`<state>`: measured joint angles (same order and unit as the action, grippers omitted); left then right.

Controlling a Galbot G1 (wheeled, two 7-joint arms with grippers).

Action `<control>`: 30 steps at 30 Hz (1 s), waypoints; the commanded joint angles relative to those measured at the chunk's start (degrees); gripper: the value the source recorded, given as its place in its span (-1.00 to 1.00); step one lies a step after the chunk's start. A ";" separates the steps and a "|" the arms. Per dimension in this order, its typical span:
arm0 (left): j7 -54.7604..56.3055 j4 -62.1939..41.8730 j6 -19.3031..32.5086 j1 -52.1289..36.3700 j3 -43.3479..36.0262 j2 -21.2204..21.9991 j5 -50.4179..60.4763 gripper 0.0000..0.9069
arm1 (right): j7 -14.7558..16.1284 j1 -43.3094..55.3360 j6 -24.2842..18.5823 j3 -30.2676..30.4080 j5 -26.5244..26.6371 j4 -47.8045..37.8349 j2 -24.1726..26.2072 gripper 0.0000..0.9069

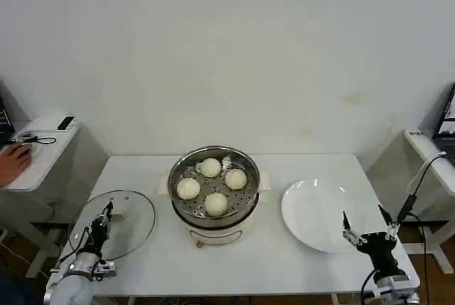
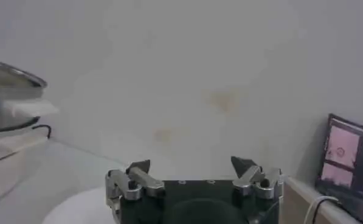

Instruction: Take steamed baozi put them in steamer then cover it.

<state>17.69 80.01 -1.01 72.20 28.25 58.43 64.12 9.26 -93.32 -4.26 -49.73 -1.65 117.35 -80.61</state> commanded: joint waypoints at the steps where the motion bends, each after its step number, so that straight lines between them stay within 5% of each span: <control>1: 1.92 9.21 -2.56 3.96 2.95 0.50 1.88 -1.00 | 0.03 -0.36 -0.07 0.07 -0.13 0.27 0.15 1.00; 9: -4.71 23.38 -11.74 9.80 5.99 -1.39 -2.31 -1.00 | 0.02 -0.87 -0.52 0.22 -0.43 0.19 0.69 1.00; 19: -12.61 31.99 -15.49 10.05 9.60 -7.50 -6.51 -1.00 | 0.24 -2.05 -0.75 0.28 -0.85 1.03 1.51 1.00; 30: -18.66 37.98 -23.84 0.72 -4.44 -10.10 -9.79 -1.00 | -0.20 -3.19 -1.85 1.65 -4.37 1.10 -0.37 1.00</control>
<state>4.24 111.00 -17.86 78.87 33.15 50.81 57.06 9.24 -96.17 -5.86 -48.45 -4.31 118.29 -80.48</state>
